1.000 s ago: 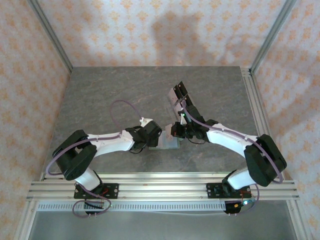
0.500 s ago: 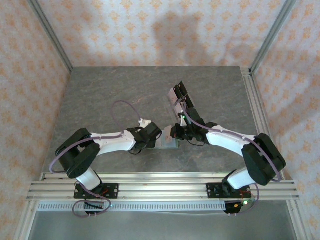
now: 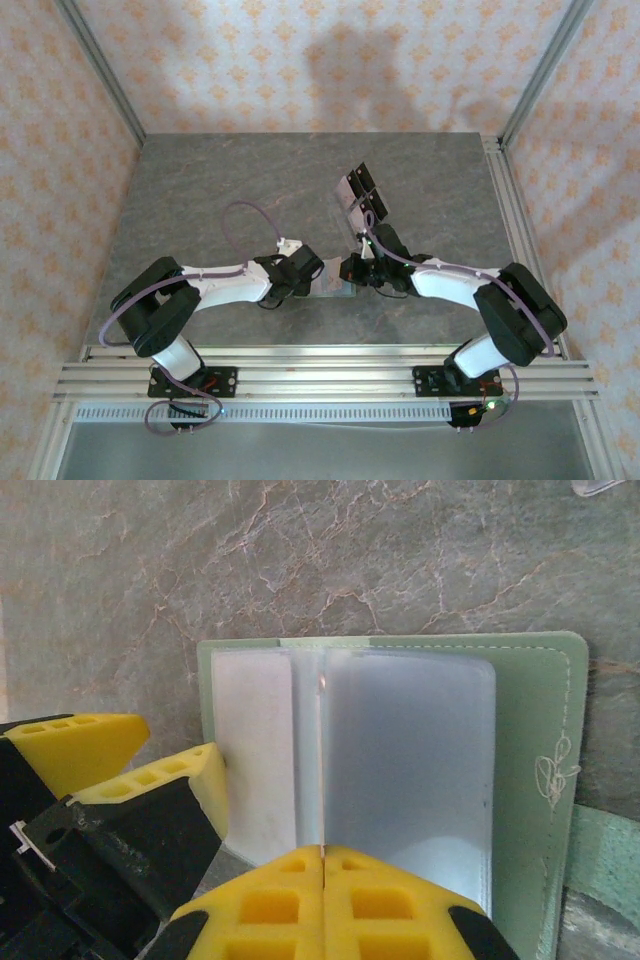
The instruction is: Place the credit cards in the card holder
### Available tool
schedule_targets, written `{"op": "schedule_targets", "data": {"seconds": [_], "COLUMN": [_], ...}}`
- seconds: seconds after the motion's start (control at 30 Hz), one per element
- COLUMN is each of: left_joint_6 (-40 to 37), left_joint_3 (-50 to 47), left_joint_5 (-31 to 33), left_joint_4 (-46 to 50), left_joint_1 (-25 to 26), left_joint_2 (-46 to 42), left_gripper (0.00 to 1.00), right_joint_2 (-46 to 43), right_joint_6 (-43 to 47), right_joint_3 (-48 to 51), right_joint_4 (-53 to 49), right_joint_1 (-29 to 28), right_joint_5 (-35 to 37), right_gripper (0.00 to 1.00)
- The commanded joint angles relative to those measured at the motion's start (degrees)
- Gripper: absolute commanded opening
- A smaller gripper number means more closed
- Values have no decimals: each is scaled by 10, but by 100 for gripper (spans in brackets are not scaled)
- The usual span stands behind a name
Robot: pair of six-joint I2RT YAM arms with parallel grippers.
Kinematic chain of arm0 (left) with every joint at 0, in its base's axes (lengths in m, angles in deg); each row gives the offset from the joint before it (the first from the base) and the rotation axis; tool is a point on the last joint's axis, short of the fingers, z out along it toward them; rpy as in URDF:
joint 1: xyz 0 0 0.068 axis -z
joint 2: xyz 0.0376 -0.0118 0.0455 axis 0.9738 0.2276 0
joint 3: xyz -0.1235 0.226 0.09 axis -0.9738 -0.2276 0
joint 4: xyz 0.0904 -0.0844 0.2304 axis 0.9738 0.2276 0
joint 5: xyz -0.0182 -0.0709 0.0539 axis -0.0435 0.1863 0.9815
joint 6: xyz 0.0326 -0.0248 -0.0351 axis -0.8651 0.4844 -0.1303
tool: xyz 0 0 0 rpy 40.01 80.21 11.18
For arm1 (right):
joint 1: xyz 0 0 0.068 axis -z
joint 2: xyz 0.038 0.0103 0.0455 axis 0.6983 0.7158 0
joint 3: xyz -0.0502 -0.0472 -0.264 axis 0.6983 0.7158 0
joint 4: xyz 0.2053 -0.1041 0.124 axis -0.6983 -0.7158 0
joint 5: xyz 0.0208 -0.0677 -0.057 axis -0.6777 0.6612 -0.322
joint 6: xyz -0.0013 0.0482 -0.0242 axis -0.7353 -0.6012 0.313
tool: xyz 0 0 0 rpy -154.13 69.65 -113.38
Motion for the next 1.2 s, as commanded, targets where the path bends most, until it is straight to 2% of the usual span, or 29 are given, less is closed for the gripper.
{"op": "schedule_targets", "data": {"seconds": [0.0, 0.33, 1.17], "left_joint_6": [8, 11, 12], "left_joint_3": [-16, -16, -11], "left_joint_5": [21, 23, 23], "left_joint_4": [36, 36, 40], "left_joint_1": [2, 4, 6], "left_joint_2": [3, 3, 6], "left_gripper": [73, 73, 73], "right_joint_2": [6, 30, 76], "right_joint_6": [-21, -62, -50], "right_joint_3": [20, 62, 98], "right_joint_4": [66, 192, 268], "right_joint_1": [5, 24, 47], "right_joint_5": [-7, -45, -96], "right_gripper": [0, 0, 0]}}
